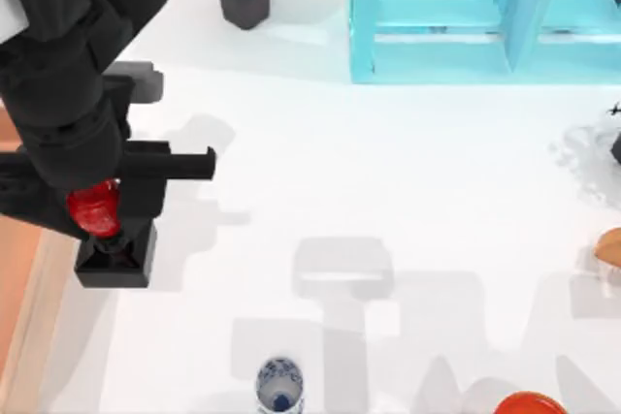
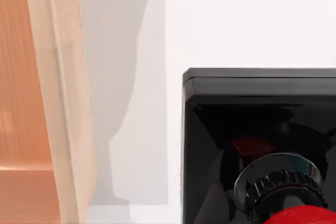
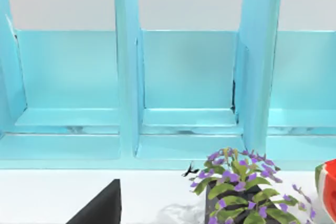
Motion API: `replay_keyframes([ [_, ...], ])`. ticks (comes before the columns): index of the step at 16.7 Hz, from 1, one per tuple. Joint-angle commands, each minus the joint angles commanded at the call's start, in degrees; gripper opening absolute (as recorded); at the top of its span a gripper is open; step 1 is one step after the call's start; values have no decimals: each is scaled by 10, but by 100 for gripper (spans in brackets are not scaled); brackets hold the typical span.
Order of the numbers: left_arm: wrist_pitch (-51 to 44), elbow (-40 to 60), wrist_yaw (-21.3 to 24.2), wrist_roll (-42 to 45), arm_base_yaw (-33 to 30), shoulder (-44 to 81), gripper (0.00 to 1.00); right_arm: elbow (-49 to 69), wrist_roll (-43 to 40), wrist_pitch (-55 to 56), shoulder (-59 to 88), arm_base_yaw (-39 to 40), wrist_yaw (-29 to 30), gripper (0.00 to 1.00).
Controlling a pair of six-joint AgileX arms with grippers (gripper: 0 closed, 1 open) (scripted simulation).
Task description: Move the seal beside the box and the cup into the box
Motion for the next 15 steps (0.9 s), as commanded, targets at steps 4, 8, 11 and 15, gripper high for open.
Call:
replay_keyframes([
  [4,8,-8,-1,1,-3,4,0,0,0,0,0,0,0,100],
  [8,82,-74,-2,2,1,8,0,0,0,0,0,0,0,100],
  [11,139,-125,0,3,3,14,0,0,0,0,0,0,0,100],
  [15,148,-134,0,4,3,14,0,0,0,0,0,0,0,100],
])
